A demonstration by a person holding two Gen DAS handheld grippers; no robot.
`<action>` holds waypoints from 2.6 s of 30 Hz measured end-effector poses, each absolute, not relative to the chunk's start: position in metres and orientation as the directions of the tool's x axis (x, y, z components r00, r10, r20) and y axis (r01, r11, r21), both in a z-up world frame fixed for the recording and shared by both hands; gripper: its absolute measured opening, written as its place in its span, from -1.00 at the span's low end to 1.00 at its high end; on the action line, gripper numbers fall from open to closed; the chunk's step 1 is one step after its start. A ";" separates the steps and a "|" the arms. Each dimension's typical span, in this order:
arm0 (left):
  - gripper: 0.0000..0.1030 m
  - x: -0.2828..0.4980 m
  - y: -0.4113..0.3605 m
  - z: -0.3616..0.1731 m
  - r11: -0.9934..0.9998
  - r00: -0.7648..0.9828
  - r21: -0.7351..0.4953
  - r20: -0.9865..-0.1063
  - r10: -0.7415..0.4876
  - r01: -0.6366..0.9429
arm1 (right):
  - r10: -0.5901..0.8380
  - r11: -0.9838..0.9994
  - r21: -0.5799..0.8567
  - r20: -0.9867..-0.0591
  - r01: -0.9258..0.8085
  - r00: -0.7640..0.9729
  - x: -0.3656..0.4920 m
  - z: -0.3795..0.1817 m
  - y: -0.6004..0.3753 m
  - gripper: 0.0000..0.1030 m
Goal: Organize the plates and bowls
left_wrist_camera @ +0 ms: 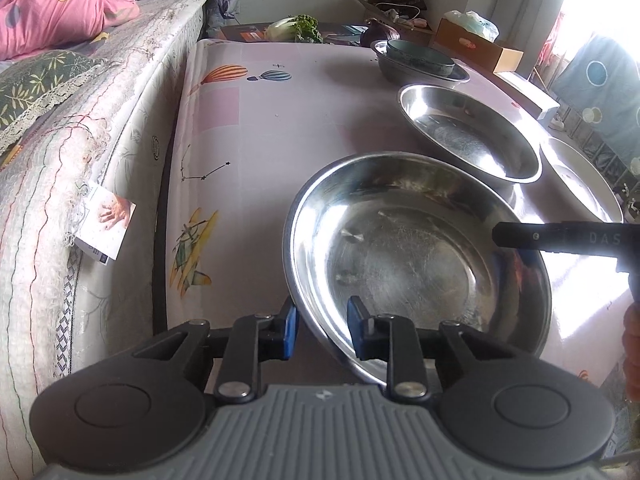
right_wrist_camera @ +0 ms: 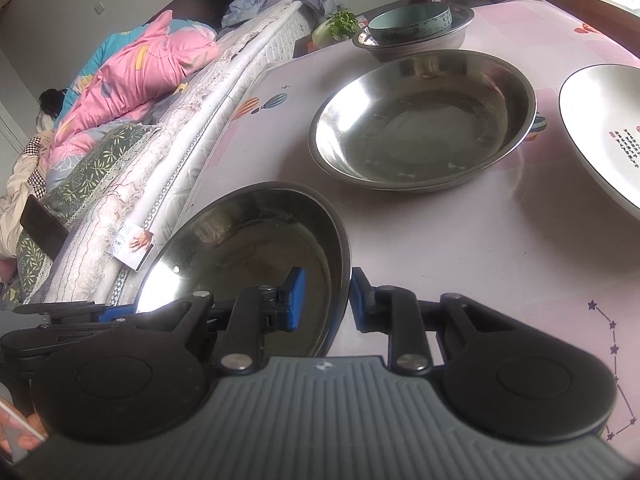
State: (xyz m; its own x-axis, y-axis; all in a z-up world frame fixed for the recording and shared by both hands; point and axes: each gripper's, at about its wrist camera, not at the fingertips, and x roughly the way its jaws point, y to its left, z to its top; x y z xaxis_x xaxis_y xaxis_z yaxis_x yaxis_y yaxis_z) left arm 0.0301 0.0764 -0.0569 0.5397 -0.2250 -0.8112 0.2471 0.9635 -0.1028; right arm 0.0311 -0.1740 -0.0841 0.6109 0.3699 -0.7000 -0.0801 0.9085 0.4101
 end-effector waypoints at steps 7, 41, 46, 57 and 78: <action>-0.33 0.036 0.064 -0.061 0.960 0.543 -0.032 -0.819 -0.184 0.278 | 0.365 0.910 0.406 -0.699 -0.079 0.615 0.031 -0.086 -0.175 -0.56; -0.23 0.042 0.057 -0.062 0.969 0.553 -0.014 -0.819 -0.152 0.246 | 0.386 0.898 0.435 -0.704 -0.066 0.596 0.032 -0.097 -0.173 -0.55; -0.23 0.040 0.057 -0.062 0.969 0.554 -0.020 -0.818 -0.157 0.246 | 0.385 0.898 0.434 -0.702 -0.068 0.599 0.031 -0.096 -0.172 -0.54; -0.23 0.033 0.052 -0.062 0.967 0.561 -0.030 -0.810 -0.171 0.252 | 0.364 0.915 0.395 -0.710 -0.086 0.603 0.030 -0.093 -0.176 -0.52; 0.04 0.032 0.057 -0.065 0.963 0.563 -0.103 -0.793 -0.232 0.251 | 0.536 0.787 0.609 -0.595 -0.099 0.598 0.034 -0.101 -0.185 0.97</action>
State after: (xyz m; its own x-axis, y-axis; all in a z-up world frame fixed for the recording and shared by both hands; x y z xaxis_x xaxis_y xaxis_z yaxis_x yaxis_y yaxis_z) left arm 0.0319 0.0568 -0.0648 0.5635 -0.2317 -0.7930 0.2506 0.9626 -0.1032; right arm 0.0337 -0.1848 -0.1015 0.5985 0.5362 -0.5953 -0.0991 0.7869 0.6091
